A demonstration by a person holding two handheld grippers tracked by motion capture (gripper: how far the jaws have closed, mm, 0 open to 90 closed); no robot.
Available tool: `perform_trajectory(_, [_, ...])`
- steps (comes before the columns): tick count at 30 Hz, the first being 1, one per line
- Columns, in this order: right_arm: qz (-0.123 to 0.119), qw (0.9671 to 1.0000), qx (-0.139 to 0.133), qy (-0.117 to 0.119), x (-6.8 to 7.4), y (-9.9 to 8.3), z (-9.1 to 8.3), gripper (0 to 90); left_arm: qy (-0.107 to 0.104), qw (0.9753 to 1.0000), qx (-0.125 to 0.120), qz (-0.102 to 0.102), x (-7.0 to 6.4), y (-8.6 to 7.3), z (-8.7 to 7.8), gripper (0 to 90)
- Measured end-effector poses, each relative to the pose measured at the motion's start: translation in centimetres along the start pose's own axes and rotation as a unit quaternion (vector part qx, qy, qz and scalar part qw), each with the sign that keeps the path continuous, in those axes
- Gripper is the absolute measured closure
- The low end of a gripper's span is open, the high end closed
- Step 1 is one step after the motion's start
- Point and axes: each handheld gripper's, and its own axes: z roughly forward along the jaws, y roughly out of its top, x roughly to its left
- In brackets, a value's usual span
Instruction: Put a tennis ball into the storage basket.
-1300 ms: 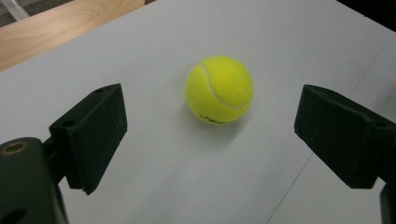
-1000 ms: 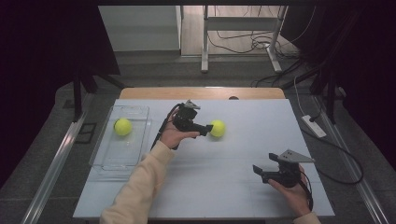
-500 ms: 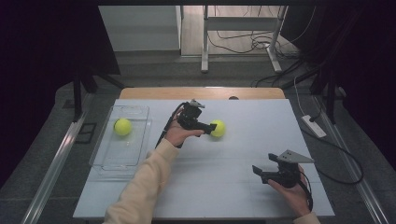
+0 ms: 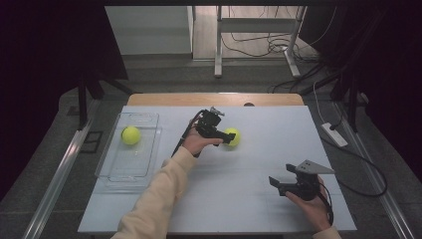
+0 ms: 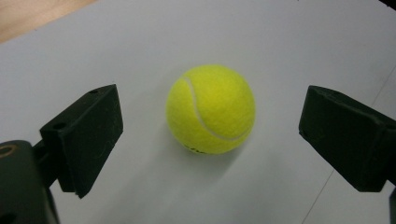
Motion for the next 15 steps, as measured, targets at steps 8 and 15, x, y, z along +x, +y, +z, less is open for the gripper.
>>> perform_trajectory(8, [-0.001,1.0,0.002,0.0,0.0,0.0,0.0,13.1,0.002,1.0,0.009,0.0,-0.2,0.1,1.0,7.1])
perform_trajectory(15, [-0.001,1.0,0.001,-0.001,0.0,-0.1,0.0,13.1,0.007,0.9998,0.018,-0.007,0.0,0.1,1.7,7.4])
